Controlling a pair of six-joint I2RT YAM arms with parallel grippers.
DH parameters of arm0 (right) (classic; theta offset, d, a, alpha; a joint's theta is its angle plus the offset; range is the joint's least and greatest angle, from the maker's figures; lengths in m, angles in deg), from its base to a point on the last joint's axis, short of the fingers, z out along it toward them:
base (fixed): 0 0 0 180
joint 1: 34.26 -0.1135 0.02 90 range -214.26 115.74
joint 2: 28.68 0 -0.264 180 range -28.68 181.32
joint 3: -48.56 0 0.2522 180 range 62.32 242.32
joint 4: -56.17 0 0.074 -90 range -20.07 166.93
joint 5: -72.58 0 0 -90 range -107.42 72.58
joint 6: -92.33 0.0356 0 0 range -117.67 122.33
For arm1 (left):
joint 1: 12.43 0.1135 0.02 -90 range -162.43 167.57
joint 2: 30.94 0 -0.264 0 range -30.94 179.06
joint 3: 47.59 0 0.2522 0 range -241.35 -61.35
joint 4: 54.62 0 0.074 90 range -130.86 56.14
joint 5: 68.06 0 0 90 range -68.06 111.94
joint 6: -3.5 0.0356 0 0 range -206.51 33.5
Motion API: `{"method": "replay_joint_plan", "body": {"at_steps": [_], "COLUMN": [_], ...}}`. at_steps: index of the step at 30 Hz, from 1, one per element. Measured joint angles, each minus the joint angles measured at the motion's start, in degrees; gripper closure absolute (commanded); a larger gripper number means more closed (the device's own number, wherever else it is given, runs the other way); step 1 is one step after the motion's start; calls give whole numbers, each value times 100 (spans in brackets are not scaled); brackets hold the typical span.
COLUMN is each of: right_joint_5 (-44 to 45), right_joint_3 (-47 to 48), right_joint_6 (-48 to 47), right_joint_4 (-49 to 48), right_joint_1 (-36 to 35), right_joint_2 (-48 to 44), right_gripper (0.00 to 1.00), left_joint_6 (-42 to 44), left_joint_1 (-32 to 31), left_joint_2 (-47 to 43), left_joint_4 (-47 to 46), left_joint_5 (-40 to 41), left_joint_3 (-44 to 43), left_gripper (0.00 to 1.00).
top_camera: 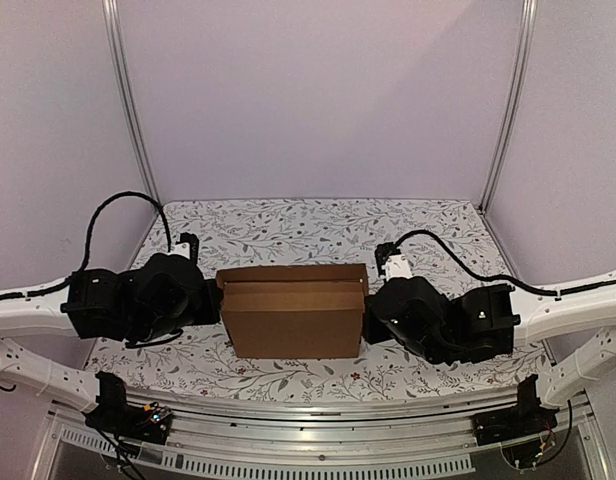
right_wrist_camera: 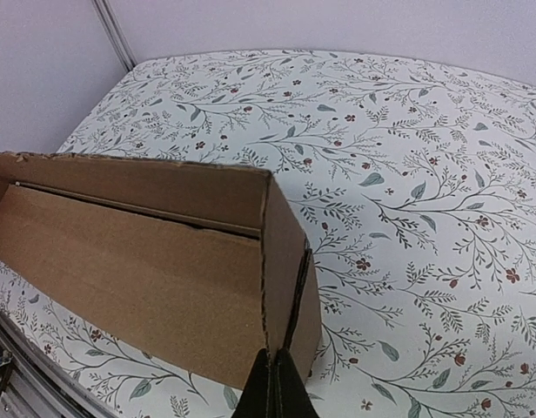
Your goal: Fold the paper box
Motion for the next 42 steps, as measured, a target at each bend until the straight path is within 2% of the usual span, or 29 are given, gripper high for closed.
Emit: {"method": "replay_joint_plan", "body": {"at_steps": [10,11,17,23,27,34,42], "right_joint_5": [313,315,278,114,85,46,-483], "right_joint_3": [-494,-503,-557,-557,-354,592,782], "right_joint_6": [245,245,195,-72,-323,-730,-857], "right_joint_4": [-890,-905,-883,-662,-446,142,671], "right_joint_1": [-72,-74,-87,-101,-101,94,553], "right_joint_2": [-96,-103,-201,-549,-820,-909,-605], "right_gripper": [100,97,65,56,56,72,73], "left_joint_6": [-149,-164,-267,-291,-304,-306,-306], "left_joint_1": [-321,-341,-459,-535,-542,-553,-579], "left_joint_2": [199,203,210,247,254,254,245], "left_joint_4": [-136,-151,-175,-229,-229,-225,-205], "left_joint_5": [584,621,782,791,807,822,841], "left_joint_3": [192,205,245,245,245,245,245], "left_gripper": [100,100,100,100,100,100,100]}}
